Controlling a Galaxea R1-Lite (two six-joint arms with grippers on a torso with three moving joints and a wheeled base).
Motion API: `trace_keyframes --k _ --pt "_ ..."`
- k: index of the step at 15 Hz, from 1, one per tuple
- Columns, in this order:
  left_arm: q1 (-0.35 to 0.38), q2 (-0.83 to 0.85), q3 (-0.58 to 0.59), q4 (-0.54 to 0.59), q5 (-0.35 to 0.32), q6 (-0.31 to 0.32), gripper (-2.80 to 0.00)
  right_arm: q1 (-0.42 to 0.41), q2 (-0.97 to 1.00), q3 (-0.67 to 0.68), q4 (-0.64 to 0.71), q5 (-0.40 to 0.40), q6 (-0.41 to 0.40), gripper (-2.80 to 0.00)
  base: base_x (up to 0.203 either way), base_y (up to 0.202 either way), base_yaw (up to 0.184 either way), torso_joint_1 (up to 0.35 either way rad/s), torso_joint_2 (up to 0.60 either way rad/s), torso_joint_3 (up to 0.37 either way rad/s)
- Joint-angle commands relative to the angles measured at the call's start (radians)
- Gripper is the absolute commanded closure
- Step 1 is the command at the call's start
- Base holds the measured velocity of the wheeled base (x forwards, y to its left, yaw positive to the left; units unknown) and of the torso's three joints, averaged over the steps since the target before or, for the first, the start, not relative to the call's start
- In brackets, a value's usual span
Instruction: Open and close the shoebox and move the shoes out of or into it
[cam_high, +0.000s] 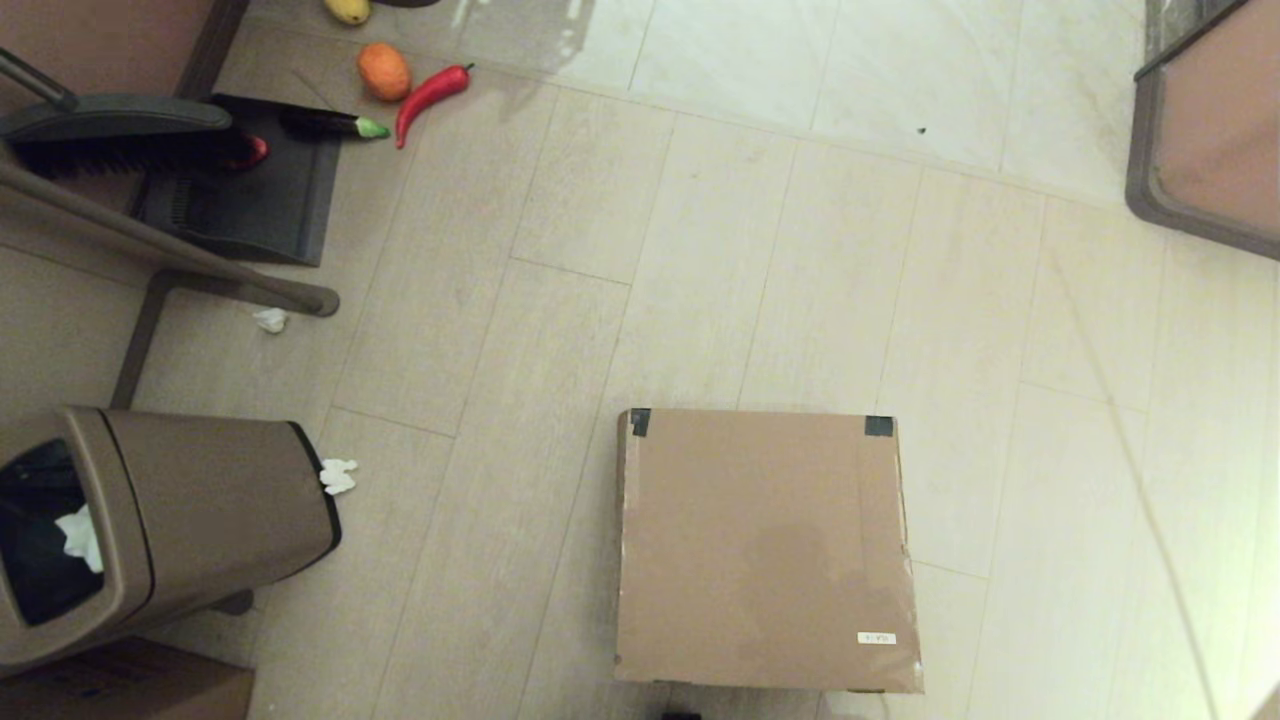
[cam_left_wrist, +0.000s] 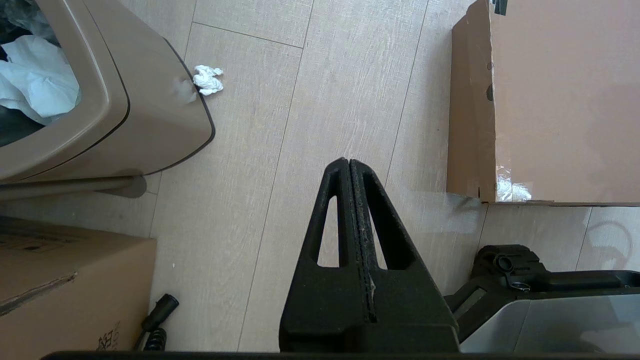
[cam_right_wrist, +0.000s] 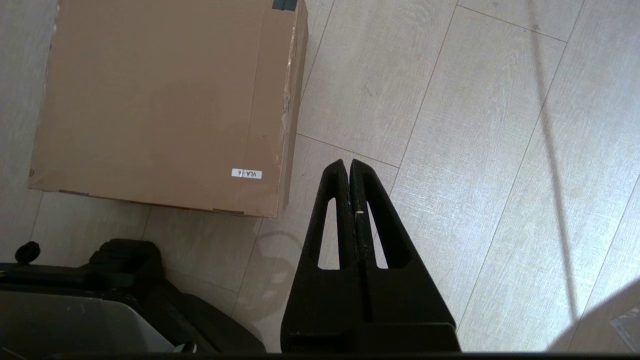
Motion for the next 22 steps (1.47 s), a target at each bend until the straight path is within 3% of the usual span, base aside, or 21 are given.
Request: trace_keyframes --k 1,22 --pt "0.000 0.001 0.000 0.000 0.001 0.000 0.00 0.000 0.000 0.000 0.000 0.001 0.000 0.00 0.000 0.000 0.000 0.000 0.00 0.000" --pt "0.000 0.000 0.000 -0.001 0.000 0.000 0.00 0.000 0.001 0.000 0.000 0.000 0.000 0.00 0.000 0.000 0.000 0.000 0.00 0.000"
